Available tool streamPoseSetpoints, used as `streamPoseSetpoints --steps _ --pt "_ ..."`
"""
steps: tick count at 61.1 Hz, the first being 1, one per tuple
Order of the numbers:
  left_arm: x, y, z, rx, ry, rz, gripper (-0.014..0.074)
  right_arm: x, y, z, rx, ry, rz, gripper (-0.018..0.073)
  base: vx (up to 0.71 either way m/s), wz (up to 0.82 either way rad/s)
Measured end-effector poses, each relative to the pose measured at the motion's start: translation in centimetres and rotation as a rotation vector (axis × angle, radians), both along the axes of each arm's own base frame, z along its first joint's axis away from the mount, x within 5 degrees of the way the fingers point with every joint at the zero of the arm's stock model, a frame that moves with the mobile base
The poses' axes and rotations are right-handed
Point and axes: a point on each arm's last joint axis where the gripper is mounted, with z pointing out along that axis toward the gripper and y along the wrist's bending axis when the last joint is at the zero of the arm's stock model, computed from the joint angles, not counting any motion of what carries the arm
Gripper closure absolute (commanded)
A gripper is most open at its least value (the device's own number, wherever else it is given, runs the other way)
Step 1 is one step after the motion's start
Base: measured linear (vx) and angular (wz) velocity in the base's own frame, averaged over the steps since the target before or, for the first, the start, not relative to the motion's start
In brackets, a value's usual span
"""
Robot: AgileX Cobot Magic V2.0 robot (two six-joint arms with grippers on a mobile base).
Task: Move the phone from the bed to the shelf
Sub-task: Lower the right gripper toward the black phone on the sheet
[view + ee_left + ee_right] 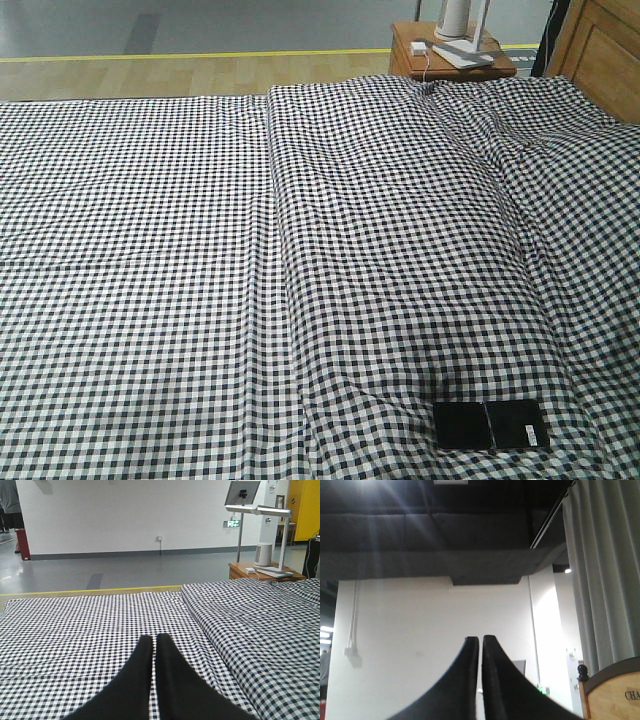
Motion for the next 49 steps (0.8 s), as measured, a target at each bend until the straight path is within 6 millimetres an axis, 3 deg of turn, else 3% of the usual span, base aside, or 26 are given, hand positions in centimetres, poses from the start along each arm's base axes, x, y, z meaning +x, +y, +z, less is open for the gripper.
streamPoseSetpoints --steps 5,14,22,36,49 --pt "0.0 0.0 0.0 0.000 0.000 0.000 0.0595 0.4 0.0 2.2 -0.001 0.039 0.004 0.0564 0.00 0.00" --pt "0.0 0.0 0.0 0.000 0.000 0.000 0.0595 3.1 0.1 4.9 -0.006 0.223 0.013 0.0552 0.00 0.00" --pt "0.0 0.0 0.0 0.000 0.000 0.000 0.0595 7.1 0.2 5.9 -0.007 0.428 0.022 0.0519 0.00 0.00" --pt "0.0 0.0 0.0 0.000 0.000 0.000 0.0595 13.5 0.2 4.2 -0.005 0.736 0.032 0.0388 0.00 0.00" --pt "0.0 0.0 0.0 0.000 0.000 0.000 0.0595 17.0 0.2 1.4 -0.002 0.916 0.036 0.0111 0.00 0.00"
